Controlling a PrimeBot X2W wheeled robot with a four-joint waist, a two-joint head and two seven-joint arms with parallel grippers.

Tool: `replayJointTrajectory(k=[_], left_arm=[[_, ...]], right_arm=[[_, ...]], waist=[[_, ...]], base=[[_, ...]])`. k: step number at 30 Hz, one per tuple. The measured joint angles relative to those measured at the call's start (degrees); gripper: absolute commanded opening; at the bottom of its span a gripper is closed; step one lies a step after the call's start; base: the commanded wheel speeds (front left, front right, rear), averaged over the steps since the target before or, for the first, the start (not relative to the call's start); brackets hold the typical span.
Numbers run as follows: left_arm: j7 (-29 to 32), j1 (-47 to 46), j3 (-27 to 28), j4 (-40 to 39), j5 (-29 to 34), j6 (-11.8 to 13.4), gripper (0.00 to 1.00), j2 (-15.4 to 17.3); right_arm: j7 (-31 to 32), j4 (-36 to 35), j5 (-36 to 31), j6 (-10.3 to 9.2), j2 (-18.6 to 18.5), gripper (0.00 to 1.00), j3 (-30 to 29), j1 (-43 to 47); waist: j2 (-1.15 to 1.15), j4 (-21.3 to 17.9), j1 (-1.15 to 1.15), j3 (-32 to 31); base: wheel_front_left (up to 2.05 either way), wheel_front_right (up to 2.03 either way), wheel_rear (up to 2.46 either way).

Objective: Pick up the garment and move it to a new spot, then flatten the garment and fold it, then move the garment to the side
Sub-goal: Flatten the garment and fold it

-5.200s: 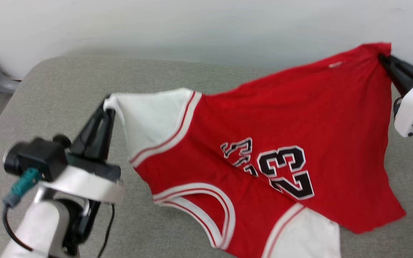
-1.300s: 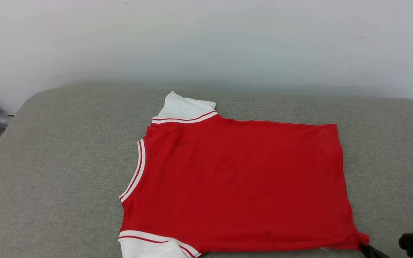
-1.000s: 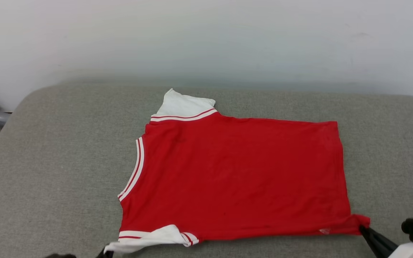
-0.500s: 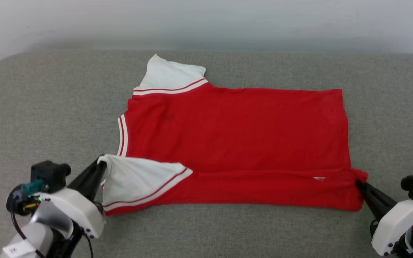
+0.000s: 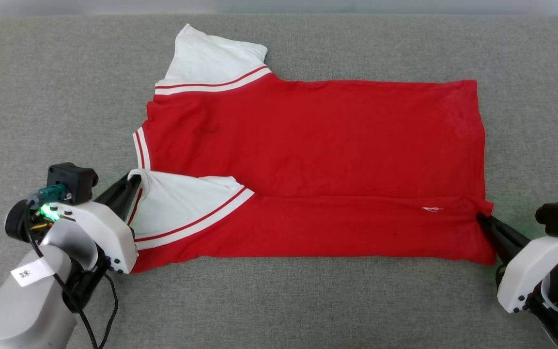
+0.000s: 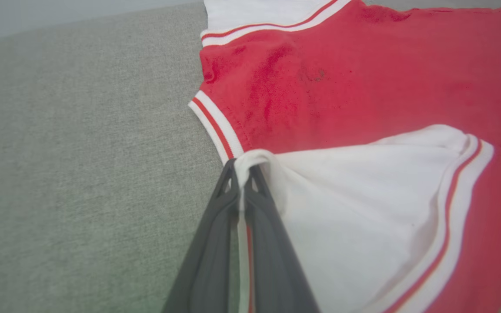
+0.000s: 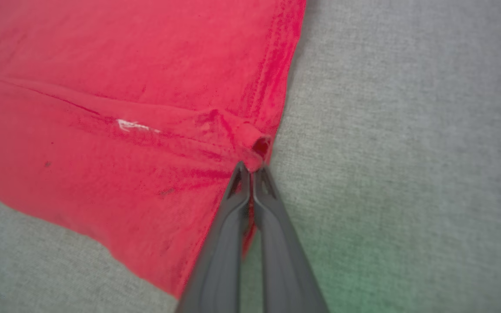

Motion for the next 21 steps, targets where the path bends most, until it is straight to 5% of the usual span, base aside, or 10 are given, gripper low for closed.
replayJointTrajectory(k=[9,10,11,12,13,21], left_arm=[[-2.88,-2.03,-7.3,7.84,-4.43,-0.04,0.0,-0.42],[-3.42,-2.37,-7.8,8.45,-4.55,-0.04,0.0,-0.42],[-3.42,-2.37,-7.8,8.45,-4.55,-0.04,0.26,-0.42],[-3.92,-2.71,-8.14,9.04,-4.68,-0.05,0.9,-0.31],[-4.39,-3.06,-8.49,9.59,-4.85,-0.05,1.0,-0.22],[-3.21,-5.63,-11.49,9.64,-7.27,-0.05,1.0,1.91]], right_arm=[[0.4,1.57,-0.77,0.01,1.22,0.0,-0.53,-1.0],[0.44,1.65,-0.52,0.0,1.42,0.16,-0.73,-0.91],[0.44,1.65,-0.52,0.0,1.42,0.56,-0.73,-0.91],[0.44,1.56,-0.45,0.0,1.47,1.0,-0.93,-0.77],[0.3,1.41,-0.43,0.0,1.63,1.0,-1.42,-0.69],[0.26,-1.52,-0.08,-0.01,2.03,1.0,-3.39,1.8]], waist=[[0.0,0.04,-0.01,-0.03],[0.0,0.11,-0.01,-0.36],[0.0,0.11,-0.01,-0.36],[0.0,0.21,0.0,-0.74],[0.0,0.31,0.0,-1.17],[0.0,1.53,-0.01,-5.93]], base=[[0.0,0.0,0.0],[0.0,0.0,0.0],[0.0,0.0,0.0],[0.0,0.0,0.0],[0.0,0.0,0.0],[0.0,0.0,0.0]])
